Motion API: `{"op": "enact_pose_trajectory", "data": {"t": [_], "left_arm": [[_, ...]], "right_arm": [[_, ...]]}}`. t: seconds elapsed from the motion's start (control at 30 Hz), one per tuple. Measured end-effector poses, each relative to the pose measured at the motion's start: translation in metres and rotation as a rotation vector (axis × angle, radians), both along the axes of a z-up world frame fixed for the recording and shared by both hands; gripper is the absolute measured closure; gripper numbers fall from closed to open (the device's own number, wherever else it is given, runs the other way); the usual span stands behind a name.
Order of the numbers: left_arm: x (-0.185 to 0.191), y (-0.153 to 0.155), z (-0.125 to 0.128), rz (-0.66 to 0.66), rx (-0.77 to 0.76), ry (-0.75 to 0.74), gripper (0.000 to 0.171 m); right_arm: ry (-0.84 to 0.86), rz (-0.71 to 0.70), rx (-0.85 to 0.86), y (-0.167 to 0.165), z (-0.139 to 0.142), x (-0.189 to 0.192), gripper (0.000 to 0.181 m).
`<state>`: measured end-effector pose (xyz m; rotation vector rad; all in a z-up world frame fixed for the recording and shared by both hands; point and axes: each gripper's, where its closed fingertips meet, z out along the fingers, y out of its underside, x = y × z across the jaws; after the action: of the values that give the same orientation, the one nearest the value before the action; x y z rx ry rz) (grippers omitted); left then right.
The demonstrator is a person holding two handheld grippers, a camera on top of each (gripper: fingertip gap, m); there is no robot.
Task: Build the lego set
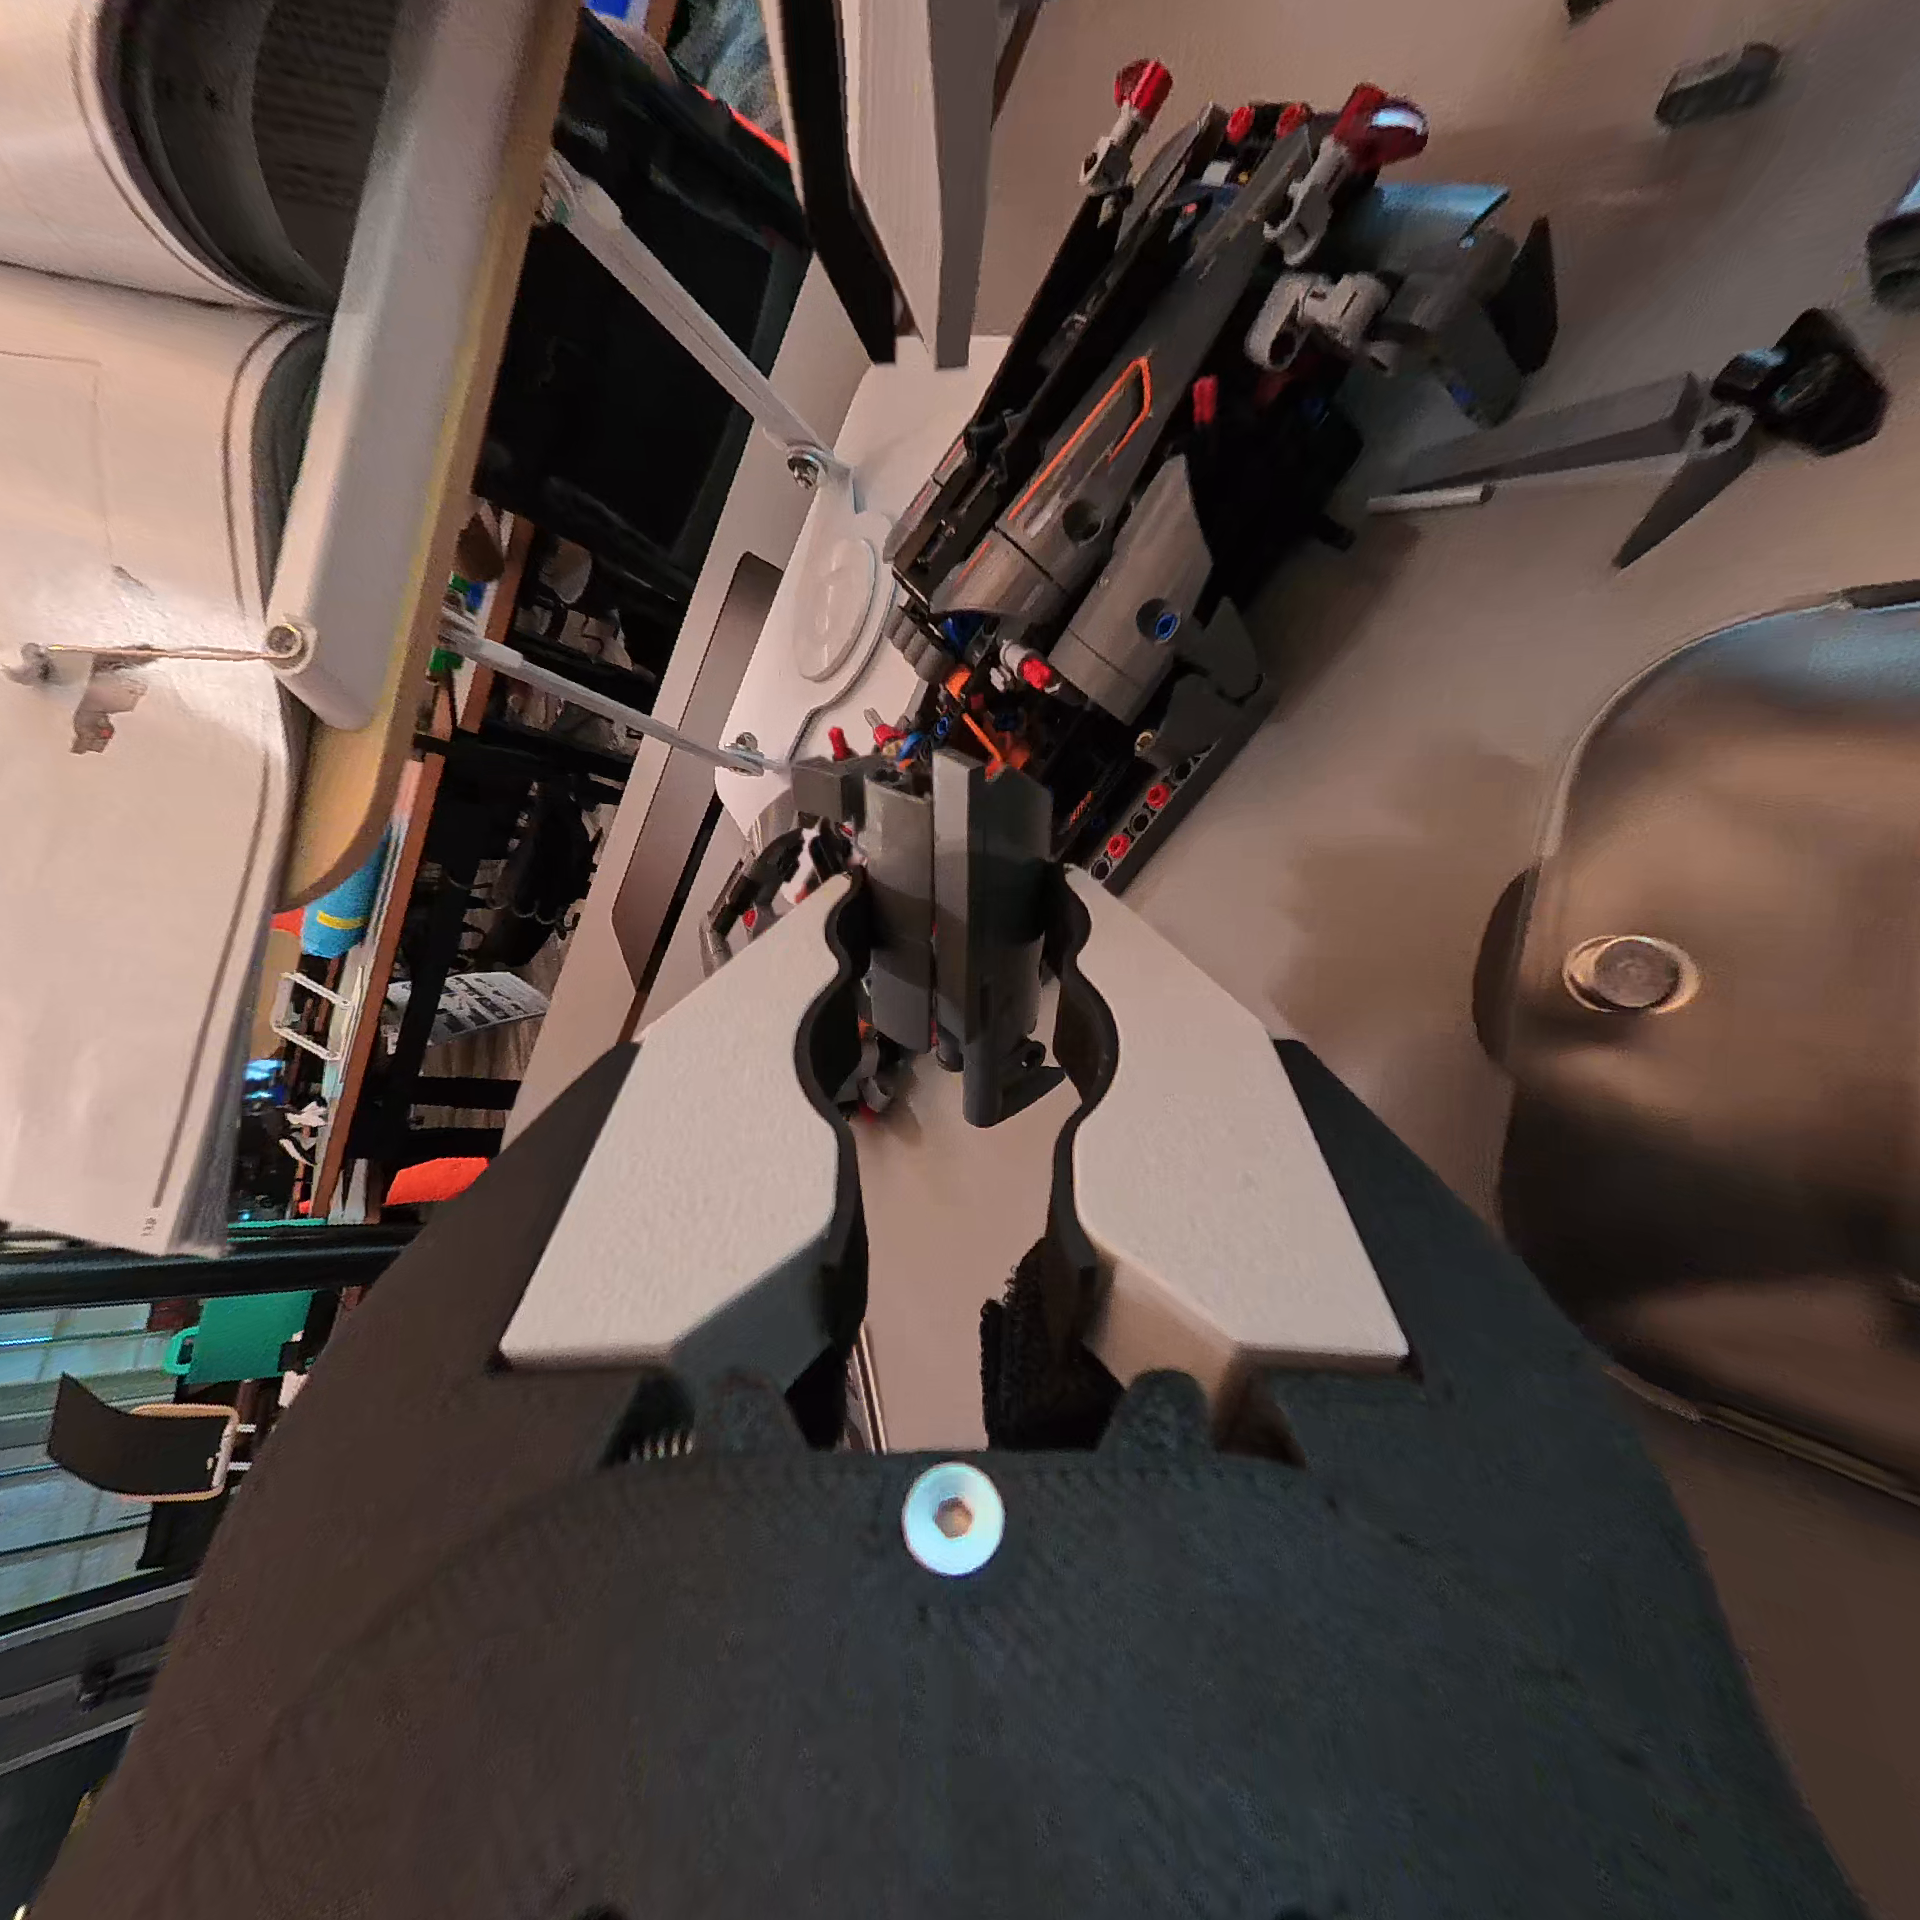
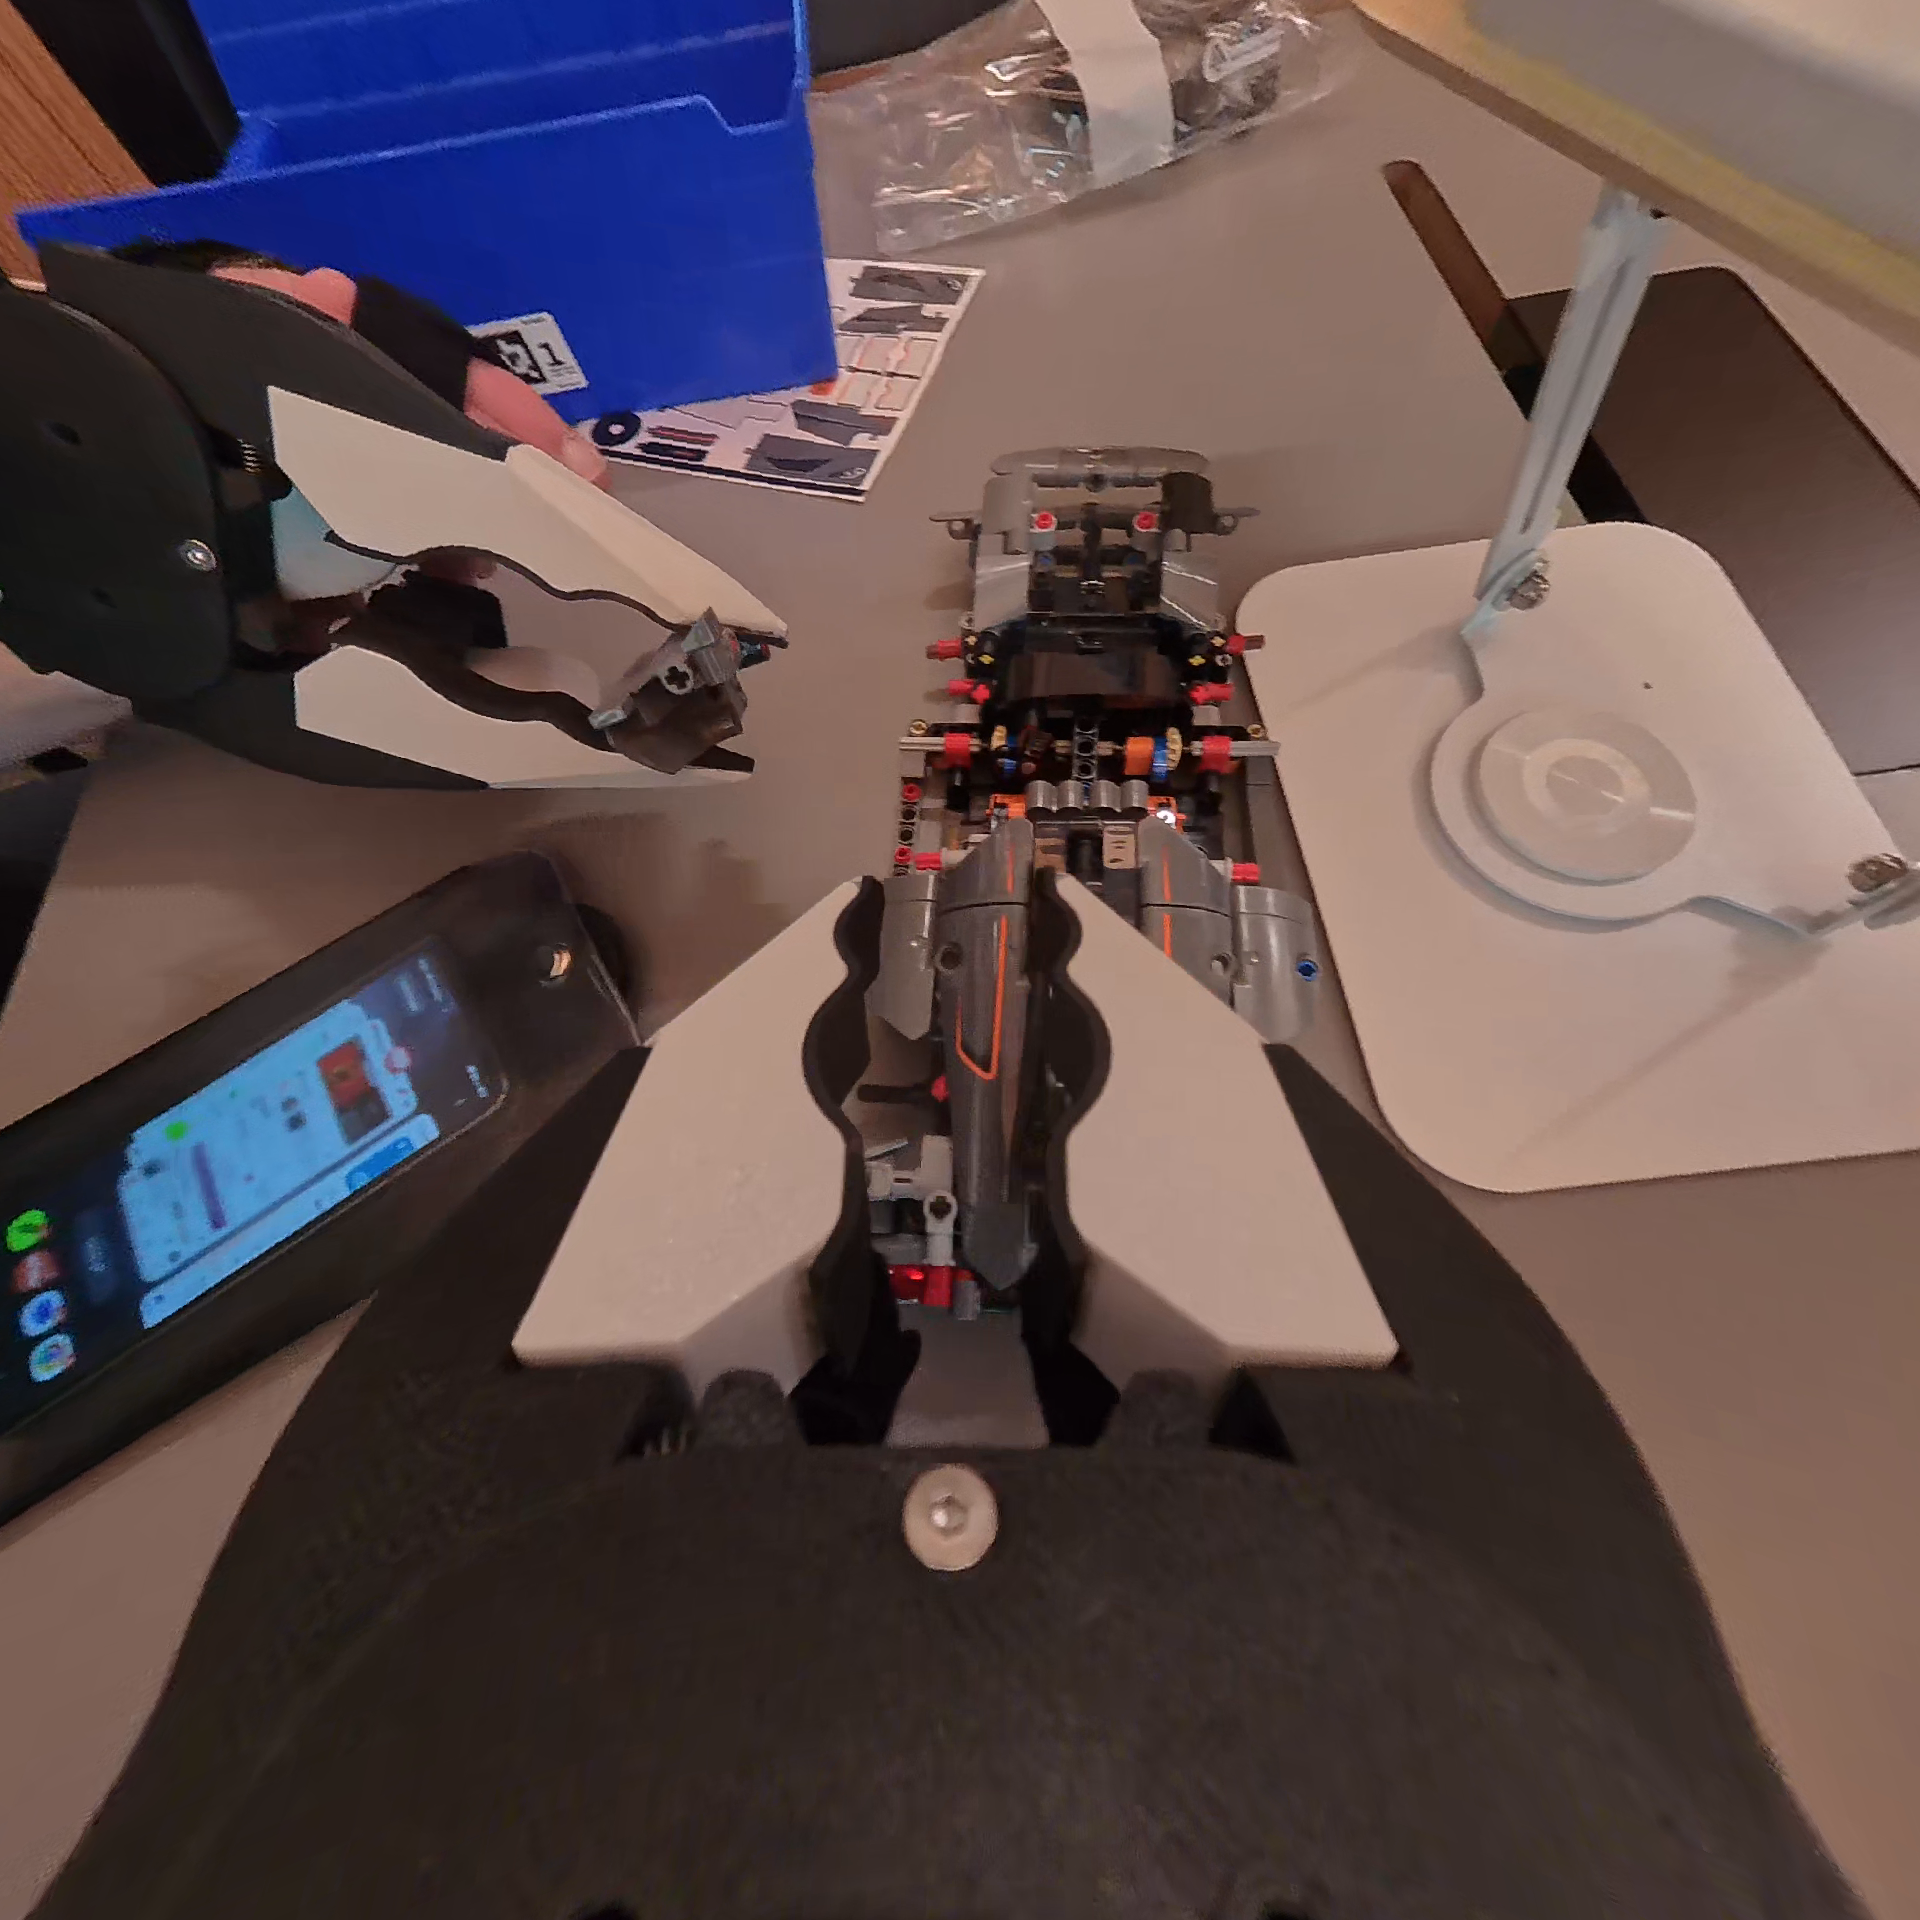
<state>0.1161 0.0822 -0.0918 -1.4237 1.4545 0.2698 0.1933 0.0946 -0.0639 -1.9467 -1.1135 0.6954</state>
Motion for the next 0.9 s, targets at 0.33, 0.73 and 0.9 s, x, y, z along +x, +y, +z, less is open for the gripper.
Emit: {"op": "enact_pose_trajectory", "data": {"t": [0.33,0.73,0.9], "left_arm": [[-0.001,0.024,-0.019,-0.049,0.006,0.049,0.14],[0.0,0.024,-0.019,-0.112,-0.034,-0.031,0.14],[0.006,0.022,-0.022,-0.131,-0.046,-0.031,0.141]], "right_arm": [[-0.142,-0.047,-0.019,0.013,-0.035,0.01,0.11],[-0.438,-0.028,0.13,0.018,-0.075,0.017,0.069],[-0.463,-0.024,0.172,0.019,-0.074,0.028,0.08]]}}
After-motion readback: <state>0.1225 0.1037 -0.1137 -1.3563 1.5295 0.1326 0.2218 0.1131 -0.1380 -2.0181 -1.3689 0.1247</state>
